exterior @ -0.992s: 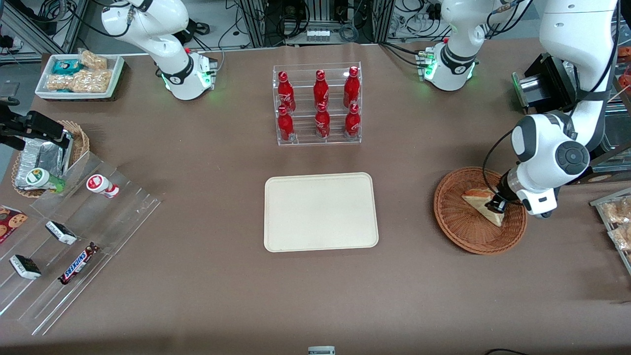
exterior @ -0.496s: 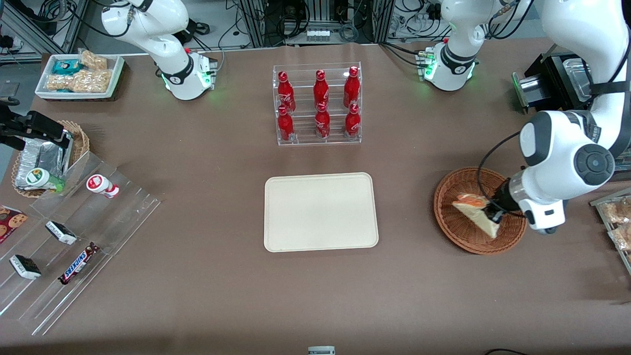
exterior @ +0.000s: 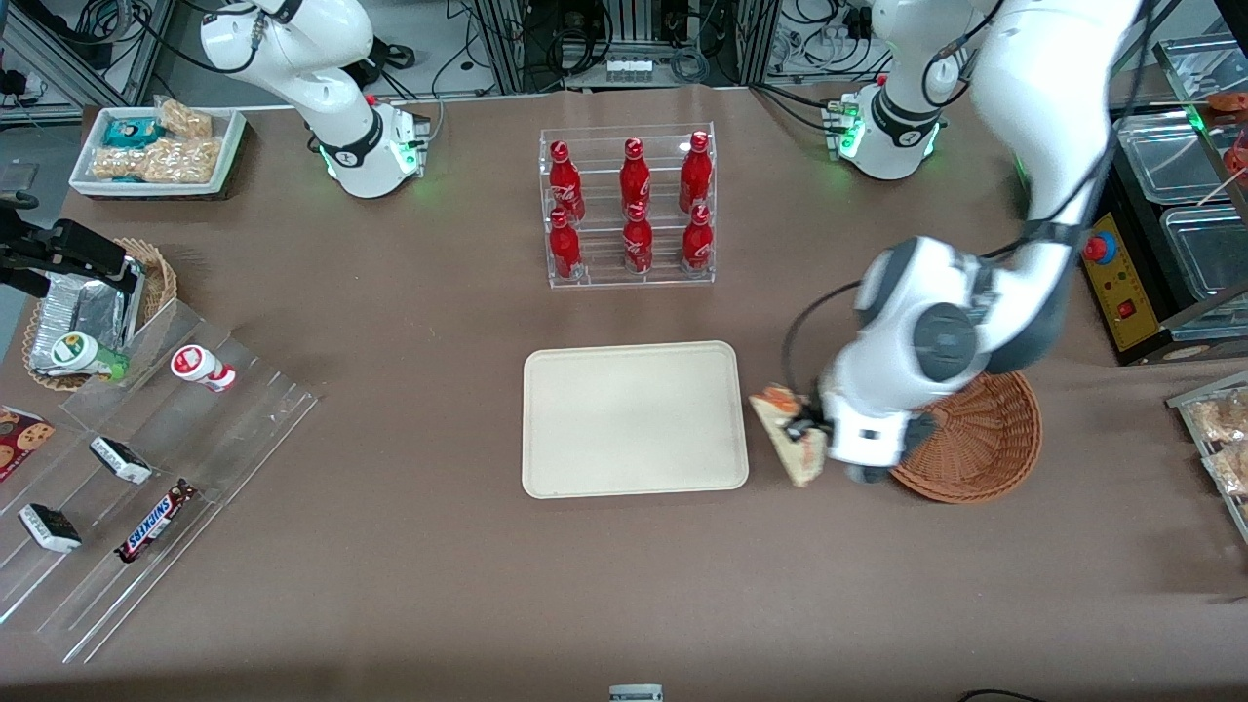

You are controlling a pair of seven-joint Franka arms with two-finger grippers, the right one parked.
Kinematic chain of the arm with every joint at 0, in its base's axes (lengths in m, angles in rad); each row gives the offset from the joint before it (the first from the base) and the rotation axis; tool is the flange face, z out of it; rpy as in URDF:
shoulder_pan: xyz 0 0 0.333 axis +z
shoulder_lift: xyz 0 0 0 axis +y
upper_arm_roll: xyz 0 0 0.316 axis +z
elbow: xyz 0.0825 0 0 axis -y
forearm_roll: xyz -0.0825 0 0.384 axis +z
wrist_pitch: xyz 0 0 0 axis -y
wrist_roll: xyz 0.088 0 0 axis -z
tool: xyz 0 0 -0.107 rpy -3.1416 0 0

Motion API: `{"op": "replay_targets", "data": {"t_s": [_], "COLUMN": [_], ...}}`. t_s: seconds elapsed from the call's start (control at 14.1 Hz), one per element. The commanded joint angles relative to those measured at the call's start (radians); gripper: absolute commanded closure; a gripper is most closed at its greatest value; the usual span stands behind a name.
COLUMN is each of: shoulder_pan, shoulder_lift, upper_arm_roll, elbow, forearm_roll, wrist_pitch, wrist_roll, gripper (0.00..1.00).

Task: Place sandwich from basket to tray
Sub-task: 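Lift the sandwich and carry it over the cream tray, then lower the sandwich onto the tray and open the left gripper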

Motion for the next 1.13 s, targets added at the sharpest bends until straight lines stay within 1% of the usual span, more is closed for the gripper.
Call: {"op": "replay_targets", "data": {"t_s": [0.0, 0.14, 0.35, 0.5, 0.71, 0.92, 1.06], "shoulder_pan": [-0.137, -0.208, -0.309, -0.344, -0.367, -0.363, -0.364], "shoulder_lift": [0.125, 0.163, 0.217, 0.243, 0.275, 0.274, 0.279], "upper_arm_roll": [0.001, 0.003, 0.013, 0.013, 0.015, 0.027, 0.029], "elbow": [0.155, 0.175, 0.18, 0.19, 0.201, 0.203, 0.2], "forearm_roll": [0.088, 0.096, 0.104, 0.14, 0.208, 0.216, 0.216], "wrist_pitch": [-0.011, 0.025, 0.105, 0.11, 0.11, 0.11, 0.11], "wrist_roll": [0.031, 0.097, 0.086, 0.079, -0.013, -0.035, -0.076], "gripper": [0.94, 0.94, 0.95, 0.95, 0.94, 0.93, 0.89]}}
